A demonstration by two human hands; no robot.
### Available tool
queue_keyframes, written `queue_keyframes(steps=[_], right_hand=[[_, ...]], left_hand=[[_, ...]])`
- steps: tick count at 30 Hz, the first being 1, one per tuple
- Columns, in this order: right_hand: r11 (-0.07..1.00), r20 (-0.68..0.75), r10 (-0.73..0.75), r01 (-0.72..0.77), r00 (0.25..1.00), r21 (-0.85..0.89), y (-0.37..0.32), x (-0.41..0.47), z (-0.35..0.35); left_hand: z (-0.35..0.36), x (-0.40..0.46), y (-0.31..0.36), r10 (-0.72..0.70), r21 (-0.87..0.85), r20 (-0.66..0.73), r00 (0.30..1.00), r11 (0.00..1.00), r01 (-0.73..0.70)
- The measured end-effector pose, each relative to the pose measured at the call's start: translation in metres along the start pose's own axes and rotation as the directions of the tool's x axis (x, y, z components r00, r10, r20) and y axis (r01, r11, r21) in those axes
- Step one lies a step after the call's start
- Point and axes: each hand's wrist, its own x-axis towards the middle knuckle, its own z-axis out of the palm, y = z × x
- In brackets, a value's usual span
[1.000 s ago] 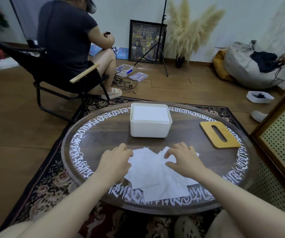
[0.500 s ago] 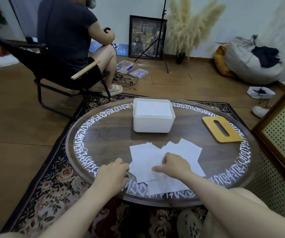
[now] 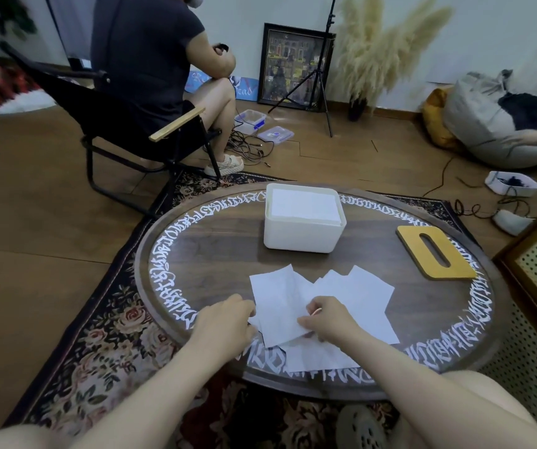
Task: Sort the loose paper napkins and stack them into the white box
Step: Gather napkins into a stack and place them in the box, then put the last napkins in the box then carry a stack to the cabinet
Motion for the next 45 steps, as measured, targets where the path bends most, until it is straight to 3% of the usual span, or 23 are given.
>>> queue_keyframes(steps=[4,7,9,12,14,17,21,30,35,38,42,45], right_hand=[[0.966,0.079,0.018,-0.038,0.997,0.257,-0.004,-0.011,-0.011],[0.926,0.108,0.004,-0.045,0.994,0.374,-0.001,-0.017,-0.018],[0.911,0.116,-0.021,-0.028,0.993,0.411,0.001,-0.021,-0.021],[0.908,0.126,-0.067,0.008,0.99,0.42,0.005,-0.027,-0.025],[0.915,0.158,-0.095,0.023,0.983,0.402,0.008,-0.03,-0.028],[0.928,0.24,-0.139,0.042,0.961,0.369,0.01,-0.035,-0.032],[0.938,0.275,-0.159,0.058,0.948,0.34,0.015,-0.038,-0.035],[0.948,0.255,-0.145,0.06,0.956,0.314,0.019,-0.034,-0.039],[0.948,0.253,-0.131,0.046,0.959,0.316,0.02,-0.033,-0.042],[0.966,0.169,-0.114,0.069,0.979,0.248,0.021,-0.027,-0.054],[0.994,-0.048,-0.086,0.089,0.995,0.066,0.038,-0.007,-0.074],[0.993,-0.122,-0.081,0.069,0.989,-0.1,0.052,0.007,-0.081]], left_hand=[[-0.001,0.002,0.001,-0.084,-0.1,0.006,0.996,0.991,0.084],[-0.001,0.006,0.002,-0.191,-0.344,0.103,0.976,0.914,0.215],[-0.003,0.009,0.006,-0.23,-0.601,0.186,0.955,0.742,0.296],[-0.009,0.009,0.016,-0.227,-0.84,0.338,0.914,0.365,0.401],[-0.009,0.01,0.021,-0.233,-0.88,0.313,0.921,0.292,0.373],[-0.005,0.014,0.027,-0.273,-0.886,0.215,0.938,0.35,0.305],[-0.002,0.018,0.035,-0.253,-0.883,0.205,0.945,0.368,0.29],[0.004,0.023,0.052,-0.206,-0.932,0.263,0.943,0.2,0.303],[0.007,0.026,0.056,-0.239,-0.922,0.277,0.931,0.208,0.327],[0.005,0.027,0.052,-0.277,-0.926,0.255,0.926,0.205,0.317],[0.001,0.025,0.042,-0.314,-0.931,0.237,0.919,0.197,0.308],[0.003,0.023,0.032,-0.326,-0.926,0.231,0.917,0.217,0.311]])
